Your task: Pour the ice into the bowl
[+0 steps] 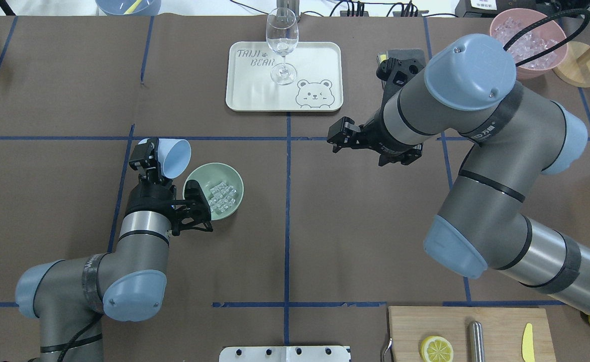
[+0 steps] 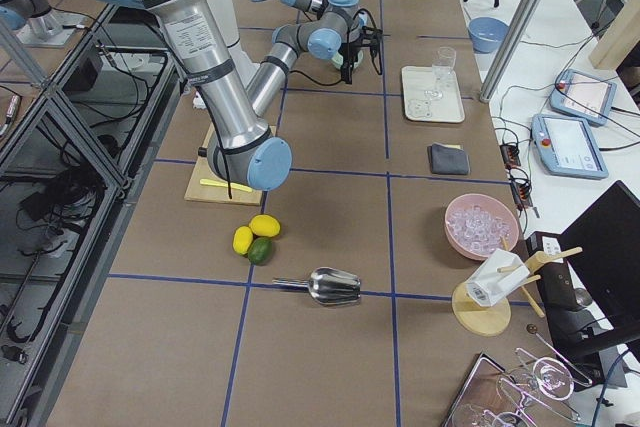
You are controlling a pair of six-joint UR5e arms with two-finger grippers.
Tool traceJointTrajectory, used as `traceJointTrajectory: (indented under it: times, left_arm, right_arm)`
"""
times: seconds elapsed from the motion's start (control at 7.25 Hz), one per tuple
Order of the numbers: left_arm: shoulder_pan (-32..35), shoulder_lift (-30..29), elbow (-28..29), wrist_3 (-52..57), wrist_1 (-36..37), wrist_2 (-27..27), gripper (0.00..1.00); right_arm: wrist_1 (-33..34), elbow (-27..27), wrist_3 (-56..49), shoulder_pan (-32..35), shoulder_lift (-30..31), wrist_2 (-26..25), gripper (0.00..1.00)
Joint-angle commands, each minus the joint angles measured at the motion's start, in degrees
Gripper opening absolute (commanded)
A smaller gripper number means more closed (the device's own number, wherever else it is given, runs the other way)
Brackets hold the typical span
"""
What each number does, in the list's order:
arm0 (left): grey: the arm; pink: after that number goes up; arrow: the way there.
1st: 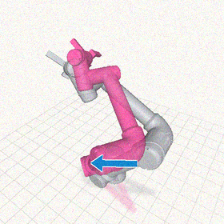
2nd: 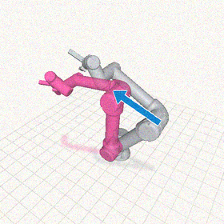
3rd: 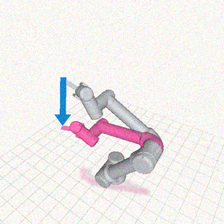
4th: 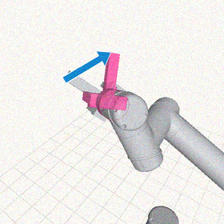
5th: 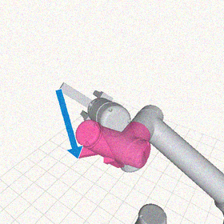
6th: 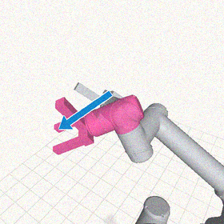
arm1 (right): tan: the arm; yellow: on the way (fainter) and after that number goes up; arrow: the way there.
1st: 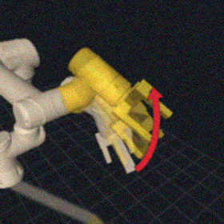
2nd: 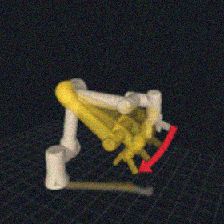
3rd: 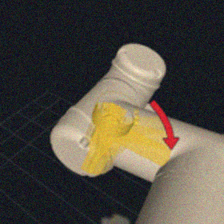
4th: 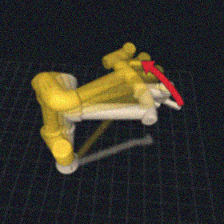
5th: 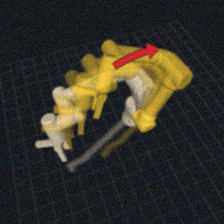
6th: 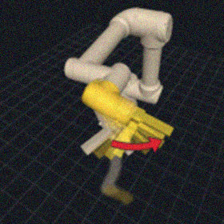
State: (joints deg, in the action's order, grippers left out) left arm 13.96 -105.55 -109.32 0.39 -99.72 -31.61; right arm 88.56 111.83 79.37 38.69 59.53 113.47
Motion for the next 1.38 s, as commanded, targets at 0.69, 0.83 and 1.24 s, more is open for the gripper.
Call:
traceJointTrajectory:
  times: [0.69, 0.83, 1.24]
  left_arm:
    - [0.6, -2.6, -0.1, 30.0, 9.5, 10.4, 0.00]
    - [0.7, -2.5, -0.2, 33.4, 9.6, 11.6, 0.00]
    - [0.7, -2.6, -0.3, 35.1, 9.6, 11.6, 0.00]
  right_arm:
    - [-0.3, 0.1, 0.0, 0.0, 0.0, 0.1, 1.00]
    - [-0.4, 0.1, 0.0, 0.0, 0.1, 0.1, 1.00]
    - [-0.4, 0.0, 0.0, -0.1, 0.1, 0.0, 1.00]
